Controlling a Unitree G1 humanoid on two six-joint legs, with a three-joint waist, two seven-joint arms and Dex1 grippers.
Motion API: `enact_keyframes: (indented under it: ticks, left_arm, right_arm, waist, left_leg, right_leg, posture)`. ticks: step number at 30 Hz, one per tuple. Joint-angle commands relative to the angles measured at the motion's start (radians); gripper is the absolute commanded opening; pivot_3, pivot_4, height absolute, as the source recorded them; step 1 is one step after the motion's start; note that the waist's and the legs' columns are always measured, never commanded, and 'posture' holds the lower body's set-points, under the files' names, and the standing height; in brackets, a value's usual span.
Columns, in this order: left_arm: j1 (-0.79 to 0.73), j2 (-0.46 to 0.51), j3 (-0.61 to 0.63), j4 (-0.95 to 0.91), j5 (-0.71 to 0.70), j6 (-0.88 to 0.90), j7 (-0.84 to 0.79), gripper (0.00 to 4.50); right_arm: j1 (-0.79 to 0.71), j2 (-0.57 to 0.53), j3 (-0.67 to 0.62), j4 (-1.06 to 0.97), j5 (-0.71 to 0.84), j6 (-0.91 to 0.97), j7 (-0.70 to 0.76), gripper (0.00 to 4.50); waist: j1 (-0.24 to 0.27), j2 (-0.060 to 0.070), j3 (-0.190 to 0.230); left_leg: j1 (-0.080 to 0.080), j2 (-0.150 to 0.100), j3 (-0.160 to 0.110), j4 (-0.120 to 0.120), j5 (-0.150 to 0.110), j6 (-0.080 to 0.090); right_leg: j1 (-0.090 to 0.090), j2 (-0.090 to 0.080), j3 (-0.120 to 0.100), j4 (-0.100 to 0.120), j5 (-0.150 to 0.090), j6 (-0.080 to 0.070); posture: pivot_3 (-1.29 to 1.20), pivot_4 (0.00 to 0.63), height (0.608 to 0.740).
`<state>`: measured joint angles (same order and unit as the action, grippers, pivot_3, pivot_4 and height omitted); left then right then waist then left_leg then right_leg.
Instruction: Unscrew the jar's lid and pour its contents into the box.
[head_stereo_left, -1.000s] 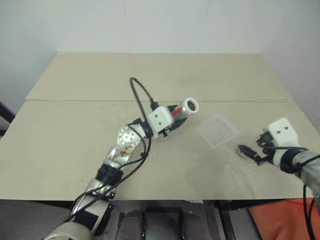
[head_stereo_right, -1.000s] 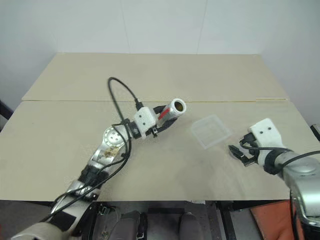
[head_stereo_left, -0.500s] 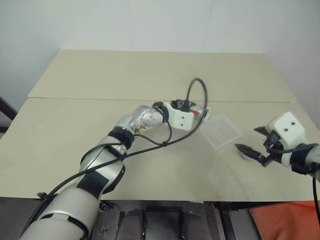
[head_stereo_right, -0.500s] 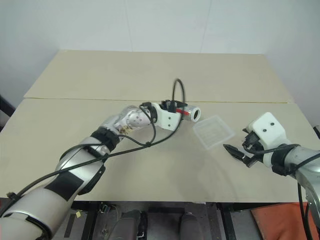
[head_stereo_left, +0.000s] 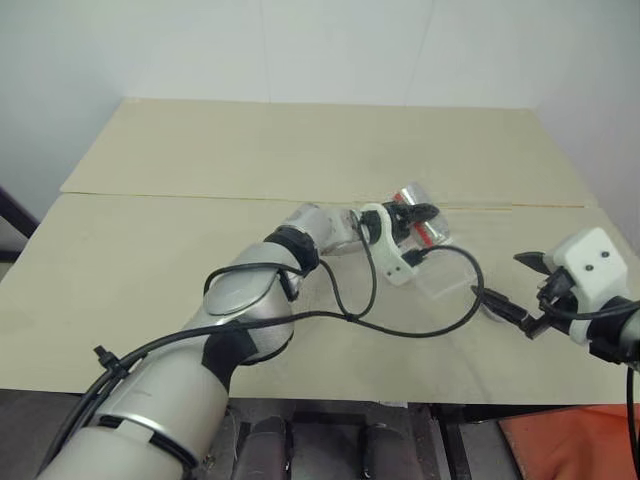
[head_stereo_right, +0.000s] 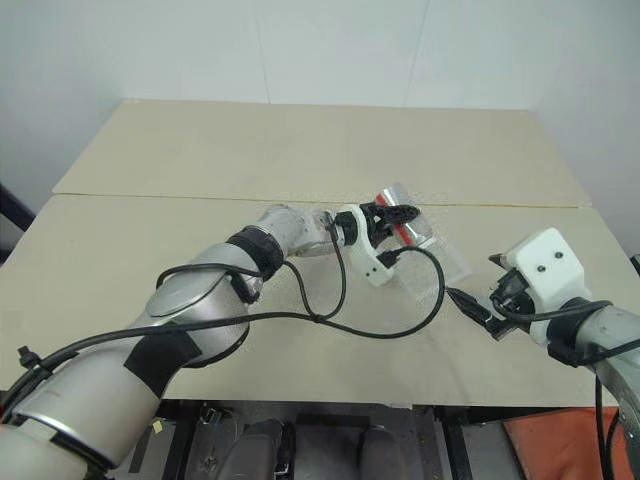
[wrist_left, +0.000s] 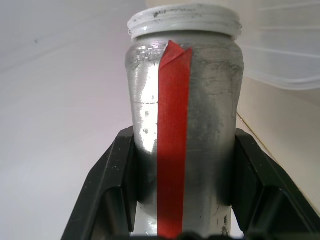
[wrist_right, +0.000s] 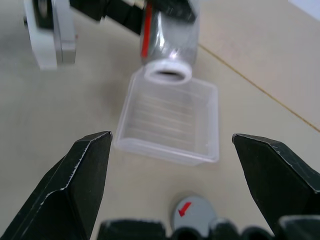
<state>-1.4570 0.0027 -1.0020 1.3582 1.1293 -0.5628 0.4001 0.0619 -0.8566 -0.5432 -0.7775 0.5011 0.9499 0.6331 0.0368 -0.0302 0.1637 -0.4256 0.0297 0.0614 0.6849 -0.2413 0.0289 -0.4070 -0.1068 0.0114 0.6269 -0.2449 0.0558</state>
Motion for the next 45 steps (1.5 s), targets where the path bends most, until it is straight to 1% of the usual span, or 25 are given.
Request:
enact_keyframes:
  ticks: [1,4,9,15,17,18,19,23,26,28,30,32,37,39,40,42,44,45]
  left_arm:
    - [-0.049,-0.027,-0.06,0.013,0.072,0.077,0.103,2.14]
    - [-0.06,-0.039,-0.082,0.022,0.1,0.118,0.146,2.14]
    - [-0.077,-0.054,-0.104,0.031,0.128,0.139,0.16,2.14]
    - [-0.085,-0.058,-0.099,0.033,0.127,0.139,0.16,2.14]
    - [-0.078,-0.058,-0.059,0.033,0.084,0.111,0.138,2.14]
    - [-0.07,-0.06,-0.018,0.034,0.042,0.092,0.103,2.14]
    - [-0.051,-0.063,0.067,0.035,-0.049,0.057,0.016,2.14]
    - [0.021,-0.077,0.313,0.03,-0.307,-0.029,-0.252,2.14]
    - [0.088,-0.107,0.554,0.016,-0.563,-0.023,-0.511,2.14]
    - [0.118,-0.121,0.673,0.004,-0.685,0.012,-0.636,2.14]
    - [0.143,-0.133,0.769,-0.006,-0.783,0.048,-0.734,2.14]
    - [0.158,-0.13,0.803,-0.013,-0.811,0.065,-0.755,2.14]
    - [0.157,-0.109,0.771,-0.022,-0.76,0.058,-0.727,2.14]
    - [0.147,-0.097,0.725,-0.023,-0.707,0.04,-0.679,2.14]
    - [0.127,-0.079,0.639,-0.026,-0.607,0.017,-0.585,2.14]
    - [0.096,-0.055,0.513,-0.027,-0.467,-0.011,-0.44,2.14]
    - [0.042,-0.036,0.337,-0.024,-0.281,-0.003,-0.244,2.14]
    - [0.021,-0.033,0.274,-0.02,-0.218,0.004,-0.175,2.14]
  right_arm:
    - [-0.009,0.014,-0.063,-0.052,0.042,0.031,-0.028,4.46]
    - [-0.003,0.018,-0.073,-0.062,0.057,0.046,-0.04,4.46]
    - [0.006,0.017,-0.07,-0.07,0.061,0.05,-0.062,4.46]
    - [0.017,0.007,-0.04,-0.069,0.036,0.03,-0.082,4.46]
    - [0.022,0.005,-0.028,-0.067,0.03,0.025,-0.088,4.46]
    - [0.023,0.005,-0.025,-0.067,0.029,0.024,-0.089,4.46]
    - [0.024,0.005,-0.02,-0.067,0.026,0.021,-0.09,4.46]
    - [0.012,0.015,-0.008,-0.06,0.026,0.018,-0.097,4.46]
    - [0.005,0.017,0.002,-0.05,0.023,0.012,-0.103,4.46]
    - [0.003,0.018,0.008,-0.045,0.021,0.008,-0.106,4.46]
    - [0.003,0.018,0.016,-0.04,0.017,0.002,-0.108,4.46]
    - [0.002,0.018,0.025,-0.031,0.011,-0.007,-0.109,4.46]
    - [0.001,0.015,0.038,-0.015,0.001,-0.027,-0.104,4.46]
    - [0.002,0.014,0.039,-0.01,-0.002,-0.034,-0.103,4.46]
    - [0.003,0.014,0.036,-0.01,-0.002,-0.036,-0.103,4.46]
    - [0.006,0.014,0.035,-0.011,-0.002,-0.039,-0.104,4.46]
    - [0.012,0.017,0.034,-0.017,-0.003,-0.039,-0.108,4.46]
    - [0.014,0.018,0.034,-0.02,-0.004,-0.038,-0.11,4.46]
  waist:
    - [0.001,0.0,0.0]
    - [0.003,0.0,0.0]
    - [0.003,0.0,0.0]
    - [0.002,0.0,0.0]
    - [0.002,0.0,0.0]
    - [0.002,0.0,0.0]
    - [0.002,0.0,0.0]
    - [0.0,0.001,0.0]
    - [-0.001,0.001,-0.001]
    - [-0.001,0.001,-0.001]
    - [-0.002,0.001,-0.001]
    - [-0.003,0.001,-0.001]
    - [0.001,0.001,-0.001]
    - [0.001,0.001,-0.001]
    - [0.001,0.001,-0.001]
    - [0.001,0.001,-0.001]
    - [0.002,0.001,-0.001]
    - [0.002,0.001,0.0]
  left_leg:
    - [0.0,0.0,0.0,0.0,0.0,0.0]
    - [-0.001,0.0,0.0,0.0,0.0,0.0]
    - [-0.001,0.0,0.0,0.001,0.0,0.0]
    - [-0.001,0.0,0.0,0.001,0.0,0.0]
    - [-0.001,0.0,0.0,0.001,0.0,0.0]
    - [-0.001,0.0,0.0,0.001,0.0,0.0]
    - [-0.001,0.0,0.0,0.001,0.0,0.0]
    - [-0.001,0.0,0.001,0.002,0.0,0.0]
    - [-0.001,0.0,0.001,0.003,0.0,0.0]
    - [-0.002,0.001,0.001,0.005,0.0,0.0]
    - [-0.003,0.001,0.0,0.009,-0.001,0.002]
    - [-0.003,0.001,0.0,0.011,-0.002,0.003]
    - [-0.003,0.0,0.0,0.011,-0.002,0.003]
    - [-0.003,0.0,0.0,0.011,-0.002,0.003]
    - [-0.003,0.0,0.0,0.011,-0.002,0.003]
    - [-0.003,0.0,0.0,0.011,-0.002,0.003]
    - [-0.003,0.0,0.0,0.011,-0.002,0.003]
    - [-0.003,-0.001,-0.001,0.011,-0.002,0.003]
  right_leg:
    - [0.0,0.0,0.0,0.0,0.0,0.0]
    - [0.0,0.0,0.0,0.0,0.0,0.0]
    - [-0.001,0.0,0.0,0.0,0.0,0.0]
    - [-0.001,0.0,0.0,0.001,0.0,0.0]
    - [-0.001,0.0,0.0,0.001,0.0,0.0]
    - [-0.001,0.0,0.0,0.001,0.0,0.0]
    - [-0.001,0.0,0.0,0.001,0.0,0.0]
    - [-0.001,0.0,0.0,0.002,0.0,0.0]
    - [-0.001,0.0,0.0,0.003,0.0,0.0]
    - [-0.001,0.0,0.0,0.003,0.0,0.0]
    - [-0.001,0.0,-0.001,0.004,0.0,0.0]
    - [0.0,0.0,-0.001,0.004,0.0,0.0]
    - [0.001,0.0,-0.001,0.004,0.001,0.001]
    - [0.001,-0.001,-0.001,0.003,0.001,0.002]
    - [0.001,-0.001,-0.001,0.003,0.001,0.002]
    - [0.001,-0.001,-0.001,0.003,0.001,0.002]
    - [0.001,-0.001,0.0,0.003,0.001,0.002]
    - [0.001,-0.001,0.0,0.003,0.001,0.002]
  posture:
    - [0.0,0.15,0.74]
    - [0.0,0.15,0.74]
    - [0.0,0.15,0.74]
    - [0.0,0.15,0.74]
    - [0.0,0.15,0.74]
    - [0.0,0.15,0.74]
    - [0.0,0.15,0.74]
    - [0.0,0.15,0.74]
    - [0.0,0.15,0.74]
    - [0.0,0.15,0.74]
    - [0.0,0.15,0.74]
    - [0.0,0.15,0.74]
    - [0.0,0.15,0.74]
    - [0.0,0.15,0.74]
    - [0.0,0.15,0.74]
    - [0.0,0.15,0.74]
    - [0.0,0.15,0.74]
    - [0.0,0.15,0.74]
